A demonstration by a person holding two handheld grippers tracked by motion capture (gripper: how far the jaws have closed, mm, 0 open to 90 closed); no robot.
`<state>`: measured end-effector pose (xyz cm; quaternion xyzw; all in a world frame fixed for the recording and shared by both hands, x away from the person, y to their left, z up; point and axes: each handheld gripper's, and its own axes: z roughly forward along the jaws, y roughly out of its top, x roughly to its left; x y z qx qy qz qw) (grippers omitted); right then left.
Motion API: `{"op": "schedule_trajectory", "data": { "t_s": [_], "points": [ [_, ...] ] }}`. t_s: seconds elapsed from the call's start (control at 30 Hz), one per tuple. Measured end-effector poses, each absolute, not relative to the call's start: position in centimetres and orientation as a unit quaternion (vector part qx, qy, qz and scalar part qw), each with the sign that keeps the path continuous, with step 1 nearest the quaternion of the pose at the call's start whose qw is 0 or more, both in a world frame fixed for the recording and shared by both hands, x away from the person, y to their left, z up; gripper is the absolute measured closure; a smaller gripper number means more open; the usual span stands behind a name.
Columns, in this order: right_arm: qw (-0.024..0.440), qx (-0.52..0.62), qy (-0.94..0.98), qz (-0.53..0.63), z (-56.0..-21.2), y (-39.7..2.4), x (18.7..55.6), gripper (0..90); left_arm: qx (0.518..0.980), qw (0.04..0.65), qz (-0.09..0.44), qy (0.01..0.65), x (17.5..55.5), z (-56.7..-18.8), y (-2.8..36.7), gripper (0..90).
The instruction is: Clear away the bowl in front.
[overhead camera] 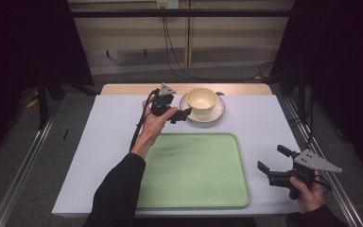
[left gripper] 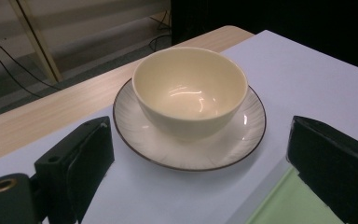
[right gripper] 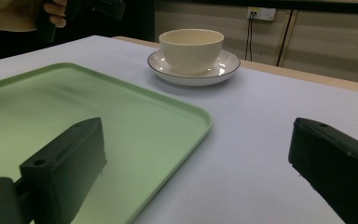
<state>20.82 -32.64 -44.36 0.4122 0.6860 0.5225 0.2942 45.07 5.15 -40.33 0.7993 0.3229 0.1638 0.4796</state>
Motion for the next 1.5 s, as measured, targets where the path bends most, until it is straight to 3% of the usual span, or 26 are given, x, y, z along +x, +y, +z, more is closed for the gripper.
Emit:
{"op": "schedule_trajectory", "data": {
  "t_s": [0.6,0.87,1.03,1.27,1.33,1.5],
  "points": [
    [0.300,0.396,0.688,0.529,-44.5,-32.5,20.7,0.3,0.798,0.454,0.164,0.360,49.3,-41.1,1.4,12.2],
    [0.298,0.396,0.688,0.530,-44.5,-32.5,20.7,0.2,0.814,0.414,0.169,0.370,51.0,-42.4,-0.2,17.4],
    [0.294,0.399,0.688,0.530,-44.6,-32.5,20.7,0.3,0.813,0.369,0.145,0.426,51.9,-43.4,-1.4,18.5],
    [0.292,0.397,0.690,0.531,-44.6,-32.6,20.7,0.3,0.818,0.345,0.145,0.437,52.5,-43.9,-2.3,25.0],
    [0.293,0.397,0.690,0.530,-44.6,-32.6,20.7,0.3,0.824,0.336,0.141,0.434,52.7,-44.0,-2.3,33.6],
    [0.292,0.397,0.690,0.531,-44.6,-32.6,20.7,0.2,0.825,0.320,0.121,0.450,53.1,-44.6,-2.4,38.8]
  ]
}}
